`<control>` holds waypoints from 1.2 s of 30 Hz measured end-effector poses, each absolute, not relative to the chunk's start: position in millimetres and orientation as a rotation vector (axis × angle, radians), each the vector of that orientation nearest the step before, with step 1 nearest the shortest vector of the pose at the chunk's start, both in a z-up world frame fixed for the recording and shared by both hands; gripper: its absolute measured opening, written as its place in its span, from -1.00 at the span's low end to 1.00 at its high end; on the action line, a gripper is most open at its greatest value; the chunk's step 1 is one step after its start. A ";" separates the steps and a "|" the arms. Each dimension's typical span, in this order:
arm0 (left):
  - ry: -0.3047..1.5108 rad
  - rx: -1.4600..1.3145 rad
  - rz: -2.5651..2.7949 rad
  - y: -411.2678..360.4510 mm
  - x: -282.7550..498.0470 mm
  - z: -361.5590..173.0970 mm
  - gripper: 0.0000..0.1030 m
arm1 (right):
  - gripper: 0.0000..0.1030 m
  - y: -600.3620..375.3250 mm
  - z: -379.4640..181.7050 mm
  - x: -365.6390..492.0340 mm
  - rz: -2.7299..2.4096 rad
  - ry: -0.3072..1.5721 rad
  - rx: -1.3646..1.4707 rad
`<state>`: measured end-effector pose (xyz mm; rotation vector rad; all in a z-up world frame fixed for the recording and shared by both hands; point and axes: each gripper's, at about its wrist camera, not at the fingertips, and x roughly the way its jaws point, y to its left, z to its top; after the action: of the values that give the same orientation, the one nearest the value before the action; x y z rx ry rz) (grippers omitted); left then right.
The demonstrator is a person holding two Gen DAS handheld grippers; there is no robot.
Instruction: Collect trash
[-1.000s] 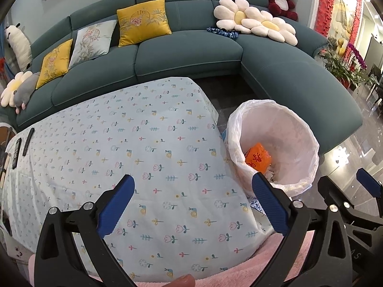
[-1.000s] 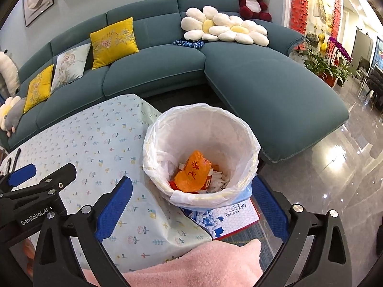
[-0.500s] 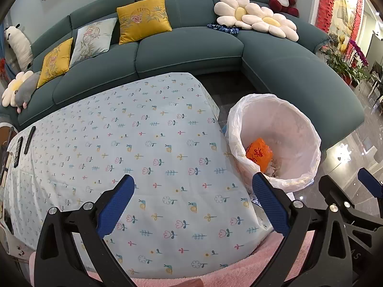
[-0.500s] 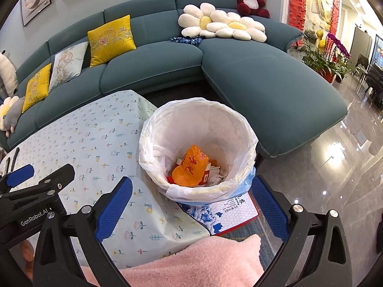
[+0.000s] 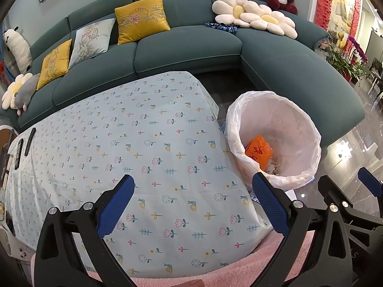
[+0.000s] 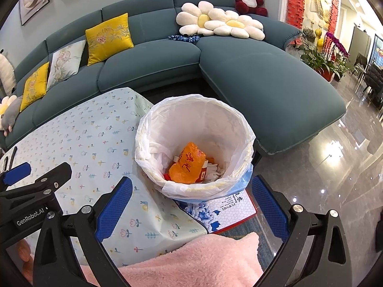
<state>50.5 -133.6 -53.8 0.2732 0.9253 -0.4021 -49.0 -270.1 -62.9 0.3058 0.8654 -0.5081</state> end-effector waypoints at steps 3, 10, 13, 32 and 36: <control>0.925 0.275 -0.401 -133.8 50.2 -54.0 0.83 | 0.87 -270.1 -63.1 -49.2 -0.508 0.865 0.306; 0.920 0.286 -0.396 -134.3 48.9 -54.5 0.83 | 0.87 -271.7 -66.3 -50.9 -0.509 0.871 0.309; 0.914 0.295 -0.392 -134.7 47.3 -54.4 0.83 | 0.87 -271.4 -66.9 -50.9 -0.510 0.874 0.309; 0.951 0.297 -0.393 -134.0 47.8 -63.8 0.83 | 0.86 -275.7 -73.3 -53.8 -0.517 0.890 0.315; 0.954 0.303 -0.400 -134.3 46.5 -65.2 0.83 | 0.87 -275.6 -73.6 -53.9 -0.517 0.890 0.316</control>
<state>46.5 -134.3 -65.2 0.3029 0.9536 -0.4003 -53.9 -275.6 -73.6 0.3155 0.8901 -0.5174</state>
